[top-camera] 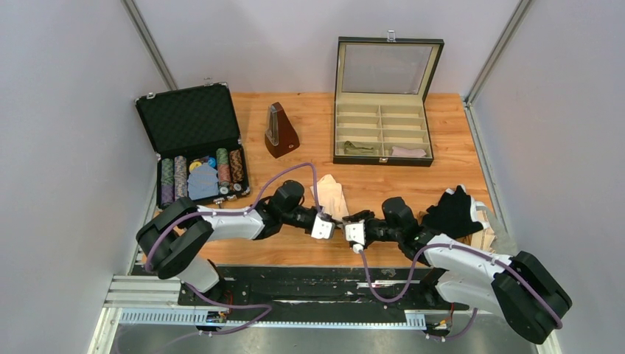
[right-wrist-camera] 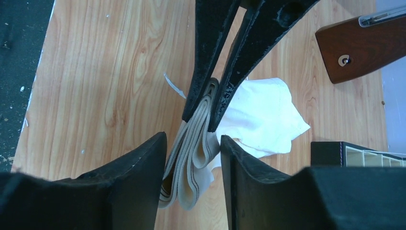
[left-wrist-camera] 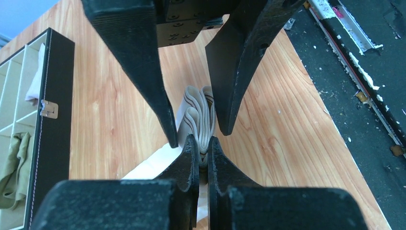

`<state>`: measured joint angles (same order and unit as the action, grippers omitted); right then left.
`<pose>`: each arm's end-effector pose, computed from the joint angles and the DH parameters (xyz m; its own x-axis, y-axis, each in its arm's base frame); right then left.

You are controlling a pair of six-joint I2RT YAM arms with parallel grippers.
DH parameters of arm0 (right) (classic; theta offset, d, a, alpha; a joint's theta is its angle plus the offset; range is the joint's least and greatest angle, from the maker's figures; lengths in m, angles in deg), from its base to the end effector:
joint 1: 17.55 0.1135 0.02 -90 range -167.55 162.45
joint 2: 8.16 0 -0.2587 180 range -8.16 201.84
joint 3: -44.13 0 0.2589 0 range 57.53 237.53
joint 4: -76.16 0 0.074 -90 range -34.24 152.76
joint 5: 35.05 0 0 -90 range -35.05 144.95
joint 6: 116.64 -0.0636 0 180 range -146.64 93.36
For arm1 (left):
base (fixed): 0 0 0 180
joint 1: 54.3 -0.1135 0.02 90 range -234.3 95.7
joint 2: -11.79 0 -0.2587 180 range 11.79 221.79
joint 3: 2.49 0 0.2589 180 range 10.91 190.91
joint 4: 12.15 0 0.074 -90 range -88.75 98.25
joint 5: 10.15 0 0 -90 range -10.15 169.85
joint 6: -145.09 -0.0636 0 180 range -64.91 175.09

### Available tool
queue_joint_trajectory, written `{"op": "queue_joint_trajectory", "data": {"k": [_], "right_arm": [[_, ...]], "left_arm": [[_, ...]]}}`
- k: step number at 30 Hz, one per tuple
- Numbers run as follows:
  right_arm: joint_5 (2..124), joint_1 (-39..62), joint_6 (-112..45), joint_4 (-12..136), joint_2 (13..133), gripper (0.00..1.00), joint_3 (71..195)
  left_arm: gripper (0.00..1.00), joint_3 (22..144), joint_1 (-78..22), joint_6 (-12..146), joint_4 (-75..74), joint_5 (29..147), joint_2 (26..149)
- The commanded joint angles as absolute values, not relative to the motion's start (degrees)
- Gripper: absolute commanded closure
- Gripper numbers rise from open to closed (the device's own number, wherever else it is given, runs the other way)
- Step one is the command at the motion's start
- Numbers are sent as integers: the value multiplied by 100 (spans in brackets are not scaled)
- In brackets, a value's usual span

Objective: Roll the underwear
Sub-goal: Roll the underwear to the center of the board.

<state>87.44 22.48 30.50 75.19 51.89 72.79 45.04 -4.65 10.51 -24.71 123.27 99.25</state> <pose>0.1462 0.1675 0.1345 0.5252 -0.4842 -0.6998 -0.8271 -0.0971 -0.5536 0.1699 -0.2675 0.1505 0.4539 0.2531 -0.8543 0.8847 -0.2423 0.3983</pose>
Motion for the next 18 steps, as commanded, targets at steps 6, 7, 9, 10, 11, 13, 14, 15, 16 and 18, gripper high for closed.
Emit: {"op": "queue_joint_trajectory", "data": {"k": [6, 7, 9, 10, 11, 13, 14, 15, 16, 18], "right_arm": [[8706, 2384, 3282, 7835, 5304, 65, 7314], [8754, 2380, 3293, 7723, 5320, 70, 7353], [8868, 2393, 3254, 7347, 5379, 83, 7557], [8922, 2386, 3170, 7098, 5414, 91, 7712], [8963, 2388, 3089, 6782, 5442, 95, 7852], [9101, 2389, 3030, 6242, 5484, 98, 8154], [9209, 2393, 3023, 5924, 5523, 98, 8303], [9354, 2393, 3049, 5581, 5570, 100, 8471], [9515, 2394, 3082, 5253, 5636, 100, 8650], [9833, 2392, 3180, 4570, 5845, 100, 9111]], "left_arm": [[100, 4445, -609, 1345, -2701, 12580, 9704], [100, 4447, -612, 1335, -2676, 12577, 9700], [83, 4437, -613, 1315, -2574, 12453, 9657], [74, 4406, -613, 1217, -2508, 12286, 9558], [59, 4374, -613, 1144, -2377, 12174, 9482], [43, 4190, -614, 938, -2243, 11765, 9137], [37, 4065, -618, 783, -2166, 11452, 8817], [36, 4019, -615, 698, -1892, 11309, 8654], [34, 3950, -614, 573, -1732, 11000, 8275], [32, 3917, -618, 471, -1074, 10609, 7675]]}}
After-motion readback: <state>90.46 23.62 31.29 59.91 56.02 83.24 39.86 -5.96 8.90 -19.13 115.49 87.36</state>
